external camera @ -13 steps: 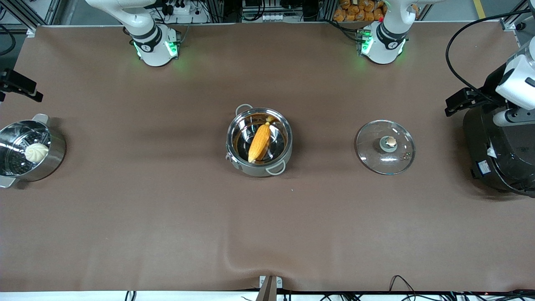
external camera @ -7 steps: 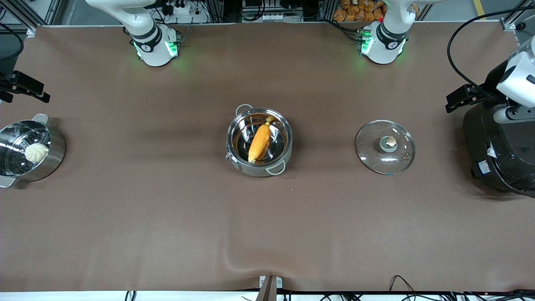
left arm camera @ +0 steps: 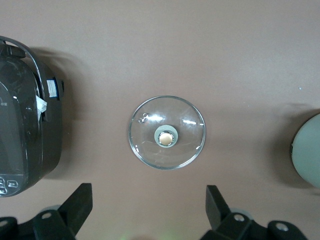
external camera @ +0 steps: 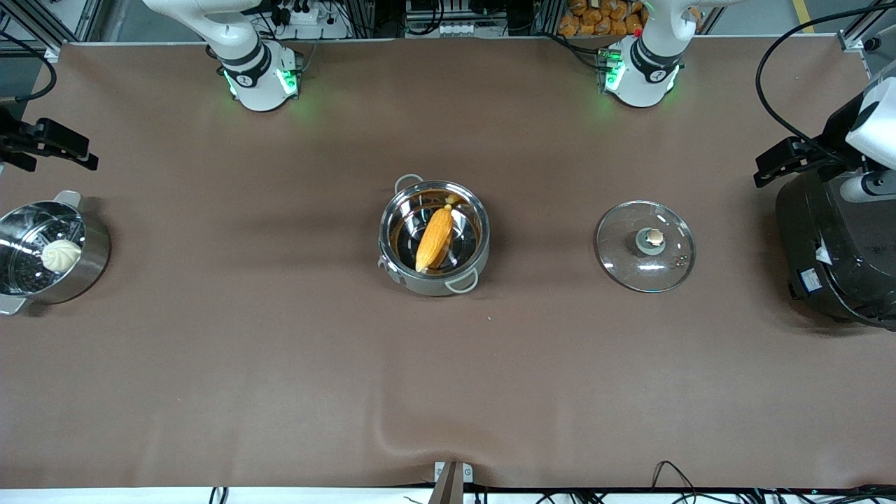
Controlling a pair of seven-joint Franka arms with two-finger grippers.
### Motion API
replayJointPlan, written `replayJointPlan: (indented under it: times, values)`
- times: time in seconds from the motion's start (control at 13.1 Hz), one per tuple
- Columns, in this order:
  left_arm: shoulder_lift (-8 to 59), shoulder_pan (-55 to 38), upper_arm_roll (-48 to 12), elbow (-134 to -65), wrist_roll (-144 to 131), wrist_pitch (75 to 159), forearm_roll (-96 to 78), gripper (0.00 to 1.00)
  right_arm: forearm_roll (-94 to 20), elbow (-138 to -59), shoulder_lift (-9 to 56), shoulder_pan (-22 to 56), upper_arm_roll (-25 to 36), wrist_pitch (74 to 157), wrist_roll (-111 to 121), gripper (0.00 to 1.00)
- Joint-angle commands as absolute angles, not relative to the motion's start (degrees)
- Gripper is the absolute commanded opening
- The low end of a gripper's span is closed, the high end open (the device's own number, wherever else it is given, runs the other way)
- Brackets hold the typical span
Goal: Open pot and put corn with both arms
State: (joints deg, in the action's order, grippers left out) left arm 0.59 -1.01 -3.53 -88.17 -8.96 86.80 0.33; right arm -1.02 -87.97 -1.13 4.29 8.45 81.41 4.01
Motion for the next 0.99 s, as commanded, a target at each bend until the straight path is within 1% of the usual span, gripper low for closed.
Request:
replayJointPlan:
  times: [0.0,0.54,0.92]
  values:
    - [1.32,-0.18,-3.96,-86.57,-7.47,85.43,0.61,1.00,0.00,-89.30,-2.73,4.31,8.26,81.04,3.52,1.00]
    - [1.14,-0.09,-3.95,-86.57,-7.29,85.43,0.61,1.00,0.44,-89.47,-2.29,4.39,8.26,79.89,3.08,1.00]
    - [1.05,-0.26,-4.13,-86.49,-7.56,84.82,0.17,1.00,1.32,-89.65,-1.41,4.48,8.26,80.51,2.37,1.00]
